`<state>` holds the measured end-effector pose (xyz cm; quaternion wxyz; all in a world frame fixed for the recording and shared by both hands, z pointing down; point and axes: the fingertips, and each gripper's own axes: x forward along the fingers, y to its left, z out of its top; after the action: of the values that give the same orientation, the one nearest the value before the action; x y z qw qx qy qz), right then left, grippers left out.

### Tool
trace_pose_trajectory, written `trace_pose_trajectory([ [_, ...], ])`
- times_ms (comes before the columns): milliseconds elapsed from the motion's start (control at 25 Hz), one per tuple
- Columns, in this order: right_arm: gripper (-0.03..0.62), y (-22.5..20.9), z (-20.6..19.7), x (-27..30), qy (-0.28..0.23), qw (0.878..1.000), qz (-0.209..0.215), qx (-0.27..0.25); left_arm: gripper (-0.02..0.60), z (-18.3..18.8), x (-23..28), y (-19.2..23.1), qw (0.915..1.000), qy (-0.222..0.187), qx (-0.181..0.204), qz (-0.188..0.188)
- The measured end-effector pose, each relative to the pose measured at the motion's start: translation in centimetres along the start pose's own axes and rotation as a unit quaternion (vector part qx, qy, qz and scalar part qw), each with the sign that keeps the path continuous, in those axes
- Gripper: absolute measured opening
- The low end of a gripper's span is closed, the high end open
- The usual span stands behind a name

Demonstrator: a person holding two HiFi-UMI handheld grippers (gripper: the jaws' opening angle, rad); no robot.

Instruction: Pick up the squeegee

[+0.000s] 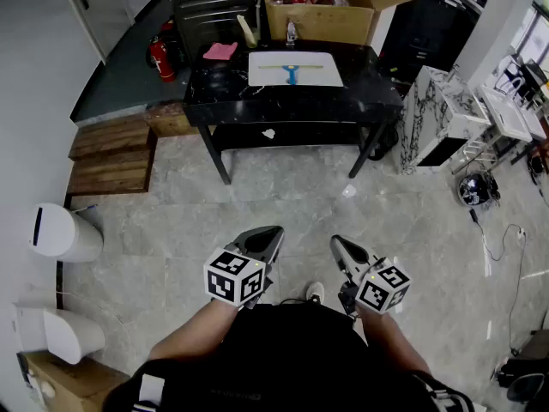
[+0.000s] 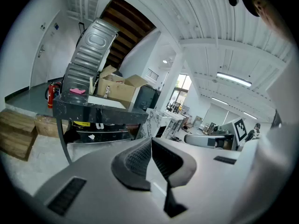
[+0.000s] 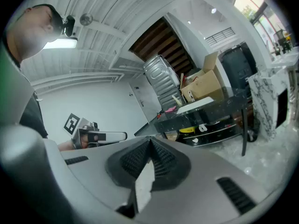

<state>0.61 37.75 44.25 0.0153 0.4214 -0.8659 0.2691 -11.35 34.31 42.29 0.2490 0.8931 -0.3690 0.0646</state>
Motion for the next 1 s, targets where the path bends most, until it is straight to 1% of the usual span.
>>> trace_pose_trajectory([
  [360,0.008,-0.5,-0.3,-0.5,-0.009,1.000,0.006,0.001,0.017,-0.2,0.4,-0.8,1.0000,0.000,0.003,-0.003],
  [520,0.008,-0.2,-0.2,-0.6,-0.002,1.000,0.003,-0.003,0.017,-0.1,0.4,-0.7,1.0000,-0.001,0.004,-0.003],
  [720,0.008,0.1,-0.2,-0.3,-0.010,0.999,0.030,0.021,0.017,-0.3,0.6,-0.7,1.0000,0.003,0.001,0.000],
  [880,0.009,-0.3,-0.1,-0.2,-0.002,0.999,0.025,0.025,0.017,-0.3,0.8,-0.7,1.0000,0.001,-0.003,0.005],
  [1000,0.009,-1.1,0.2,-0.2,-0.007,0.999,0.025,0.028,0.017,-0.3,1.0,-0.8,0.9999,0.001,-0.005,0.011],
])
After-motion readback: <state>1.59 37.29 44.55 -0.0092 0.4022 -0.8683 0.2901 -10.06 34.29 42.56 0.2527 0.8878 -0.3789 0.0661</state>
